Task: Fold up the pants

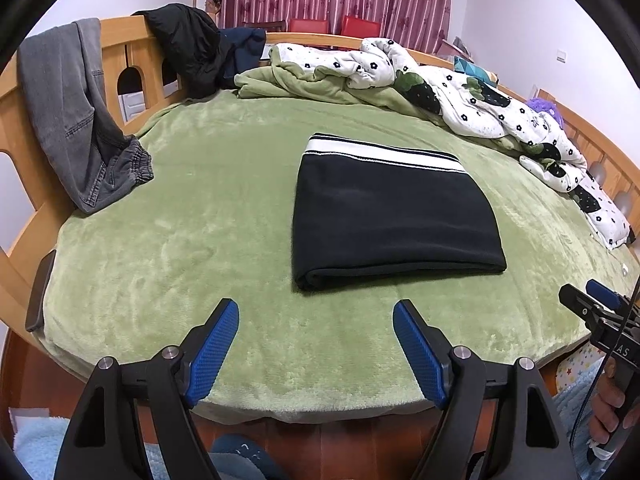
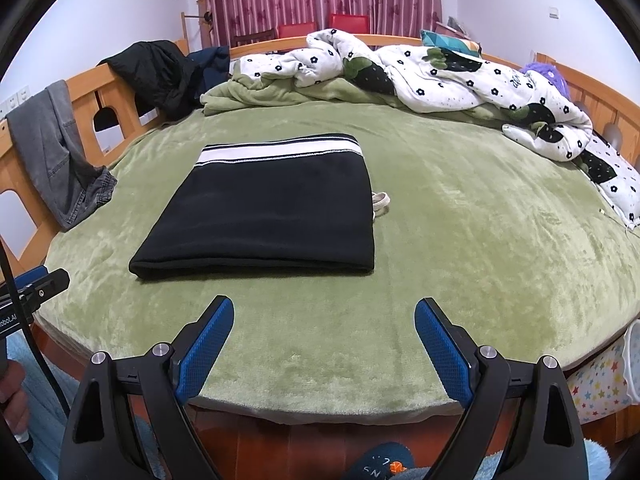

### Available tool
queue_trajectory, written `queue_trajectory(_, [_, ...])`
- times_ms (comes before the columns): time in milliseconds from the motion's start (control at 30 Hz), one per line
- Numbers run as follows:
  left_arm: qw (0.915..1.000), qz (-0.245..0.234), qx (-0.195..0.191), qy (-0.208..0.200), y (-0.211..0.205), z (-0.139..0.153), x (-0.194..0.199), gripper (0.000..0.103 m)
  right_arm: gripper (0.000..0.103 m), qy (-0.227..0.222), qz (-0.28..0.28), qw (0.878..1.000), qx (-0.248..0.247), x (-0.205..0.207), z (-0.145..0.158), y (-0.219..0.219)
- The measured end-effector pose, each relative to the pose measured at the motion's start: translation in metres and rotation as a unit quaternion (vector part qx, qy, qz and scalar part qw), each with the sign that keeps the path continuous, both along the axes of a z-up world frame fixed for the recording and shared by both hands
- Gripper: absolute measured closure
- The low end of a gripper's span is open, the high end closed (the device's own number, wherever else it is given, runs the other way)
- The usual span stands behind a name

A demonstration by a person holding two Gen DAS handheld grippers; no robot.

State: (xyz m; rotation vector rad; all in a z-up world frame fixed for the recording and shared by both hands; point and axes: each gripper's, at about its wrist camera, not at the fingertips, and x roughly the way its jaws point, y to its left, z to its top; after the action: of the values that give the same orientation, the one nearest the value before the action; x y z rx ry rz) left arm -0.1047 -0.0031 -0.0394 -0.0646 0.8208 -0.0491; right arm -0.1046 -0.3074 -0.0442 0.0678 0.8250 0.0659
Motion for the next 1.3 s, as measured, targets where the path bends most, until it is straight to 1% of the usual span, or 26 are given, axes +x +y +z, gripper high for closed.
queue_trajectory(1300, [1.0000, 0.003, 0.002, 0.001, -0.0011, -0.0009, -0.0016, 0.025, 0.012, -0.001, -0.011, 1.000, 0.004, -0.0014, -0.0016, 0.0032])
